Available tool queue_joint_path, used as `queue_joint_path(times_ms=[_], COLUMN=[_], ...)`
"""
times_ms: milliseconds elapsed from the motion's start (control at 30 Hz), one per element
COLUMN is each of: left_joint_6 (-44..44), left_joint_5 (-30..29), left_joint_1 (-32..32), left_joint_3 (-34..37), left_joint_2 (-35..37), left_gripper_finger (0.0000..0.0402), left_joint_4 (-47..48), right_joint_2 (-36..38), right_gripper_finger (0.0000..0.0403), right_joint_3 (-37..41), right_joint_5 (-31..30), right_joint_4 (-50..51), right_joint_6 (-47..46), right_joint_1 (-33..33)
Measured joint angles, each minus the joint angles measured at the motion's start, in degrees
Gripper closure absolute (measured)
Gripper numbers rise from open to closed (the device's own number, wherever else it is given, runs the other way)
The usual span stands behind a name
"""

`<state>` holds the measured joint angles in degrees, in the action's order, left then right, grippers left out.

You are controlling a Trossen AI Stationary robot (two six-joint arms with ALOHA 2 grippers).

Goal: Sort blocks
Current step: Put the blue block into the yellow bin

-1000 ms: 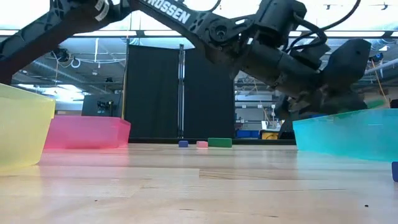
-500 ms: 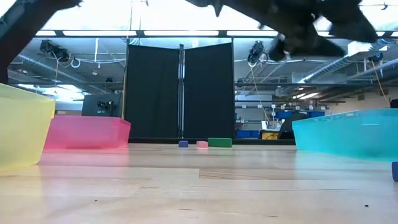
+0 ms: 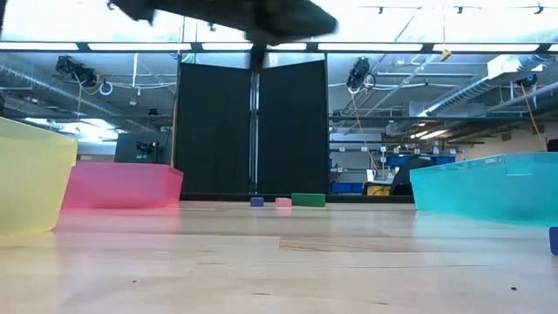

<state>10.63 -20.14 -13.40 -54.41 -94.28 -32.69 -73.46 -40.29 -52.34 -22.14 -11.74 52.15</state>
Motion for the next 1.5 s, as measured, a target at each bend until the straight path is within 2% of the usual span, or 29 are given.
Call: queue_joint_path(times_ms=[100, 233, 433, 533, 700, 900, 1200, 1500], left_joint_6=[0.2, 0.4, -0.4, -1.9, -6.5, -9.2, -10.2, -11.3], left_joint_5=[-2.2, -5.8, -9.0, -11.1, -13.1, -16.4, -17.1, -19.4], left_joint_1=[-1.7, -4.5, -9.5, -12.2, -16.4, -19.8, -23.2, -25.8], left_joint_3=[6.4, 11.9, 16.1, 17.5, 18.1, 18.1, 18.1, 18.1], left_joint_2=[7.8, 16.5, 26.6, 30.0, 33.1, 33.9, 33.9, 34.0], left_gripper_finger=[0.0364, 0.0350, 0.0348, 0.0348, 0.0348, 0.0348, 0.0348, 0.0348], left_joint_4=[-2.4, -2.0, -2.3, -2.1, -2.2, -2.0, -1.8, -1.7], right_joint_2=[-5.0, -11.4, -19.9, -24.1, -29.8, -33.1, -33.4, -33.3], right_gripper_finger=[0.0154, 0.0154, 0.0154, 0.0154, 0.0154, 0.0156, 0.0159, 0.0164], right_joint_3=[-2.5, -9.1, -21.5, -25.4, -26.5, -26.5, -23.0, -22.6], right_joint_5=[7.4, 15.9, 26.5, 30.3, 36.8, 36.0, 42.7, 43.0], right_joint_4=[6.8, 19.1, 47.3, 54.7, 56.5, 59.2, 55.3, 54.9], right_joint_6=[-9.4, -17.1, -29.9, -33.1, -34.8, -35.2, -34.4, -34.6], right_joint_1=[-2.7, -5.0, -5.8, -5.4, -5.5, -7.1, -10.2, -10.8])
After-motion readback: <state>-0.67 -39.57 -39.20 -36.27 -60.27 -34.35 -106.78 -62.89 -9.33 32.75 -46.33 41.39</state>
